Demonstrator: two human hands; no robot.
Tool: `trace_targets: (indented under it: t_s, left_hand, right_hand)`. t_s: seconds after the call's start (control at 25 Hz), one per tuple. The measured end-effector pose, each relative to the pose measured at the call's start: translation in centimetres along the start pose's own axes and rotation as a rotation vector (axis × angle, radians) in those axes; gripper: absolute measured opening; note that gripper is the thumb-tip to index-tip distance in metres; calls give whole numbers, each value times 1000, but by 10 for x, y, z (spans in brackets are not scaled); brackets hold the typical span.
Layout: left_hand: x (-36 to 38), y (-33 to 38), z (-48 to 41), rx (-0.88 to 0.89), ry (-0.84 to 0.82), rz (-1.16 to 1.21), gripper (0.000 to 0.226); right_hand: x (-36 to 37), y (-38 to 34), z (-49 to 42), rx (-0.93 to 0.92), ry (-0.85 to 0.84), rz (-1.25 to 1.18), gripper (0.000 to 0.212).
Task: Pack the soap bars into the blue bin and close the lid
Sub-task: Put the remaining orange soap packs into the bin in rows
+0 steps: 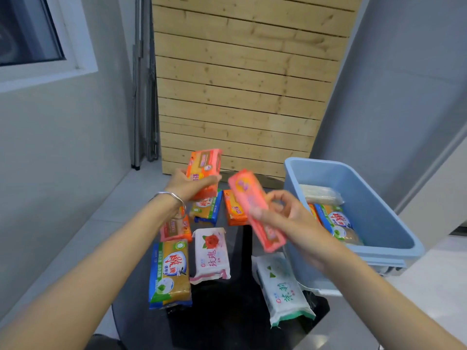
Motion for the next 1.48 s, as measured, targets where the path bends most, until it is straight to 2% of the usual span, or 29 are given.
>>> trace_targets:
  t_s: [0.16, 0.32, 0.4, 0.48, 0.56, 0.72, 0.84, 1.0, 1.24, 1.36, 1.48]
  left_hand:
    - [40, 38, 27, -37, -225, 199, 81]
    - [91, 50, 41, -67, -289, 303, 54]
    - [108, 51, 43, -69, -283, 326, 39]
    - [121, 50, 44, -66, -282, 362, 26]
    - [130, 49, 43, -63, -278, 371, 24]
    - [137, 49, 41, -74, -258, 356, 26]
    - [140, 50, 43, -54, -252, 317, 29]
    - [143, 49, 50, -46, -251, 316, 24]
    - [127, 31, 66, -73, -158, 301, 53]
    - [125, 30, 74, -61, -160, 318, 57]
    - [122, 33, 76, -43, -151, 329, 56]
  right_hand:
    - [-48, -53, -7, -59, 153, -60, 68]
    - [-123, -51, -16, 77, 325, 92, 30]
    - [-154, -28, -20, 225, 375, 267, 34]
    - [-171, 2, -24, 363, 353, 422, 47]
    - [-172, 26, -30, 425, 307, 446, 52]
    - [-162, 41, -47, 454, 146, 611, 34]
    - [-164, 38, -57, 470, 111, 539, 50]
    - [-160, 40, -67, 422, 51, 653, 62]
    - [-173, 39, -65, 354, 89, 496, 39]
    - [-176, 26, -62, 300, -1, 465, 39]
    - [-185, 0, -60, 190, -29, 429, 17]
Point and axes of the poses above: each hand's wrist, its own z-axis away from the middle knuckle, its own x-axis out of the palm, y = z × x, the point moved 5 cm from there along -z, towards the middle knuckle
